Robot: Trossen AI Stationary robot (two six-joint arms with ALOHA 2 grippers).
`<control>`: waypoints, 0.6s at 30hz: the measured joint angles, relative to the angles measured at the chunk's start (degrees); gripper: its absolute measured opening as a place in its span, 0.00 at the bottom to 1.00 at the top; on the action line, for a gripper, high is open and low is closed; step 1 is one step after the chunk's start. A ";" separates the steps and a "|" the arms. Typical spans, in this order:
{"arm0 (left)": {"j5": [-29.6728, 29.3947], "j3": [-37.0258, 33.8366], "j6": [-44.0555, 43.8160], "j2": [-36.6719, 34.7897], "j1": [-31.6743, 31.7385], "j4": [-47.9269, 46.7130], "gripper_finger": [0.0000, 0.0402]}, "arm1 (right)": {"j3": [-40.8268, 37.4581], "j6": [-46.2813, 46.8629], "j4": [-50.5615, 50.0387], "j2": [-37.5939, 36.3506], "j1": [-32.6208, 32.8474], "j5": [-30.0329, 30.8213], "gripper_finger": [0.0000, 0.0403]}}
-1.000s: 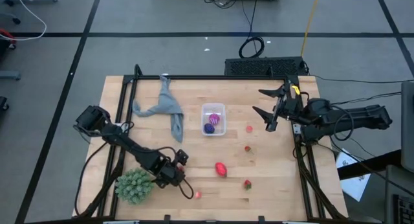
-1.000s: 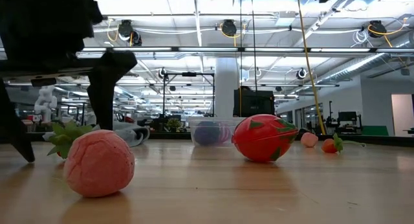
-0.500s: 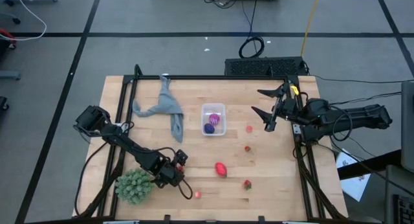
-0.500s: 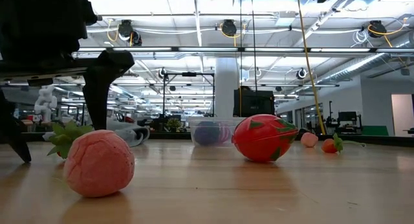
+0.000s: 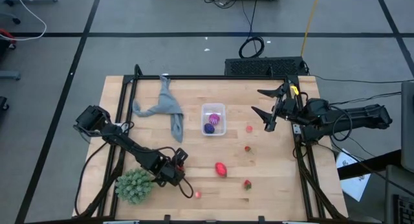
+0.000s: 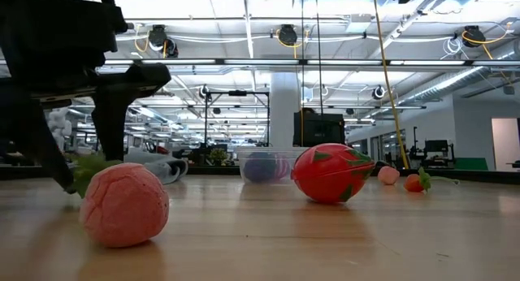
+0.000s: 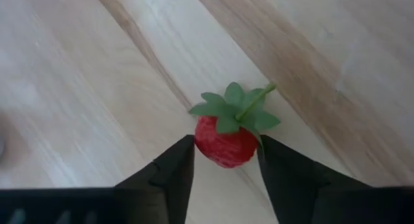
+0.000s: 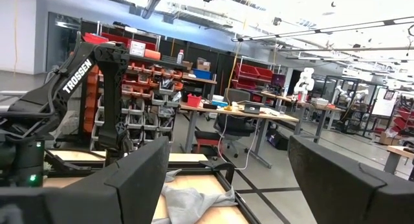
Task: Pick and placing Produce into tupperware
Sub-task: Put the middle left red strawberry into the transparent bin
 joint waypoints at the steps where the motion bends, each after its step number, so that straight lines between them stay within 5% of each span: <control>1: 0.01 0.00 -0.18 0.00 0.13 0.01 0.40 | 0.00 -0.01 0.00 0.00 0.00 0.00 0.77; 7: 0.01 0.00 -2.85 0.00 1.35 0.03 0.33 | 0.00 0.00 -0.02 0.00 0.00 0.00 0.77; 18: -0.56 0.00 -3.12 0.00 1.59 0.09 0.35 | 0.00 1.20 -0.02 0.00 0.00 0.00 0.77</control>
